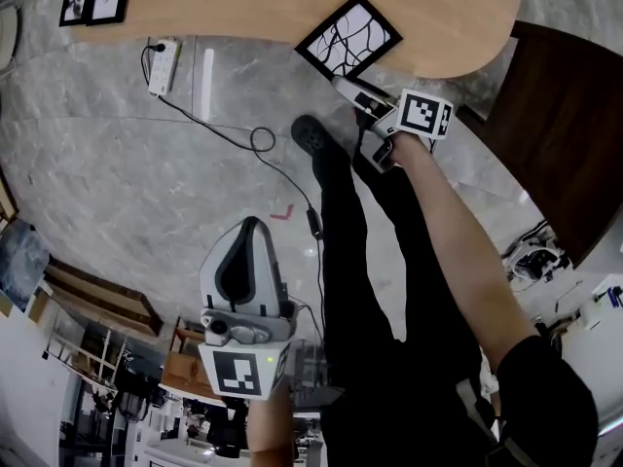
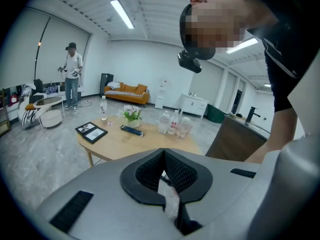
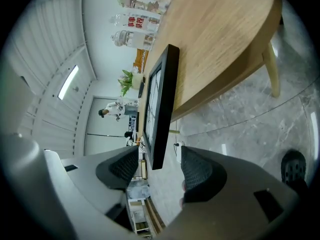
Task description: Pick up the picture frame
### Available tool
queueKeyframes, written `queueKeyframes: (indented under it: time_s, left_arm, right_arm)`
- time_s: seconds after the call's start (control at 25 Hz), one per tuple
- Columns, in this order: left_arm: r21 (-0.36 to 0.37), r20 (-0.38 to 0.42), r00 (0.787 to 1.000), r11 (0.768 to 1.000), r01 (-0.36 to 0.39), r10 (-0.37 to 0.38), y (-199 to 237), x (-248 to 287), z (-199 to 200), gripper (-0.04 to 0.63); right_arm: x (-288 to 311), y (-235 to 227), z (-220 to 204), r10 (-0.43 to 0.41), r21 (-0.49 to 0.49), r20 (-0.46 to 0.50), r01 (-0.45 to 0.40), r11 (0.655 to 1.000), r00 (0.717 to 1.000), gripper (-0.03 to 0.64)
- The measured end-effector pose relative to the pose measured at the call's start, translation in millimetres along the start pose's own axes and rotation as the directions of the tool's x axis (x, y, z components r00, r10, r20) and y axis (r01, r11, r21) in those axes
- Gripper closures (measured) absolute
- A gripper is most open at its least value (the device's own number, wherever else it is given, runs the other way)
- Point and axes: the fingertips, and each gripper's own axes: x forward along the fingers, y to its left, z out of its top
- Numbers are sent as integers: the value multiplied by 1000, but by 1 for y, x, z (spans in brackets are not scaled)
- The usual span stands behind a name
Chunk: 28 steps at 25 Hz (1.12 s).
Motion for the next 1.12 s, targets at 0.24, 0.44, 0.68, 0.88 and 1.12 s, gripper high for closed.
queueKeyframes:
  time_s: [0.24, 0.44, 0.68, 0.88, 1.12]
  left_arm:
    - [-5, -6, 1000, 1000, -1, 1, 1, 3, -6, 583]
    - [-1, -6, 1000, 1000, -1, 1, 2, 2, -5, 583]
    - [4, 5, 1000, 1000, -7, 7, 3, -2, 3, 583]
    - [25, 31, 1000, 1000, -3, 2, 0, -4, 12, 583]
    - [48, 58, 998, 999, 4, -7, -5, -13, 27, 583]
  right_arm:
    - [17, 4, 7, 29, 9, 15, -29, 1000, 999, 379]
    - [22, 8, 11, 53, 19, 25, -54, 998, 998, 437]
    - [23, 21, 12, 94, 18, 24, -95, 995, 995, 511]
    - [16, 23, 12, 57, 22, 17, -58, 998, 998, 545]
    - [14, 52, 19, 130, -1, 25, -130, 991, 991, 551]
